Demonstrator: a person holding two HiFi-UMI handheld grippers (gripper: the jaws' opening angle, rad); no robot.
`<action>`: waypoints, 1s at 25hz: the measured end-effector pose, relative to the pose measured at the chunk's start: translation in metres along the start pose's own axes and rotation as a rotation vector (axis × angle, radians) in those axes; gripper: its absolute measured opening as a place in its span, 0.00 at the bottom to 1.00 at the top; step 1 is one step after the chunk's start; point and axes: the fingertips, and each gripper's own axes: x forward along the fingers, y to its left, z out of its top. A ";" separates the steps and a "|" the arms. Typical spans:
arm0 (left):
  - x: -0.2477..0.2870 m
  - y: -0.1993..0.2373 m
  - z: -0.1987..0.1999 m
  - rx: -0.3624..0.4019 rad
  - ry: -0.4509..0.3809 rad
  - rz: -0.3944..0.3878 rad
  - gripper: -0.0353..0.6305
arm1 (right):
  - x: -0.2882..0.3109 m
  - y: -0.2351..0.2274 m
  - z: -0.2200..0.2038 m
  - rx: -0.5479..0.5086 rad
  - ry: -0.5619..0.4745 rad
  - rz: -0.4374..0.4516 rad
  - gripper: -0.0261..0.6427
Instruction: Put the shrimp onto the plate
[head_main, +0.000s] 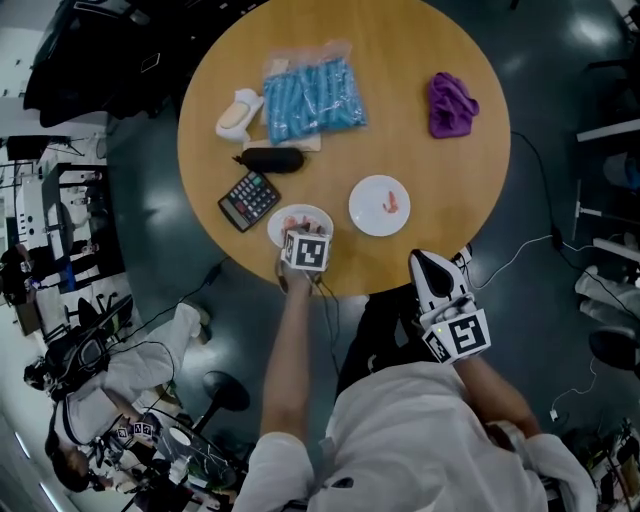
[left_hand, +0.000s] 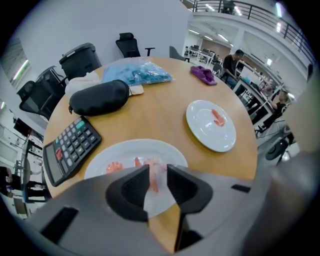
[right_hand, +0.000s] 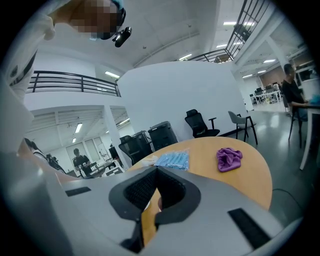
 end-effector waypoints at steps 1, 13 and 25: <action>0.001 0.000 0.000 0.000 0.001 0.002 0.20 | 0.000 -0.001 0.000 0.001 0.000 0.000 0.06; -0.001 -0.005 -0.001 0.001 -0.008 -0.014 0.20 | 0.002 0.003 -0.001 0.006 0.001 0.005 0.06; 0.001 0.004 -0.012 -0.005 0.017 -0.004 0.21 | 0.000 0.003 -0.004 0.014 0.001 0.006 0.06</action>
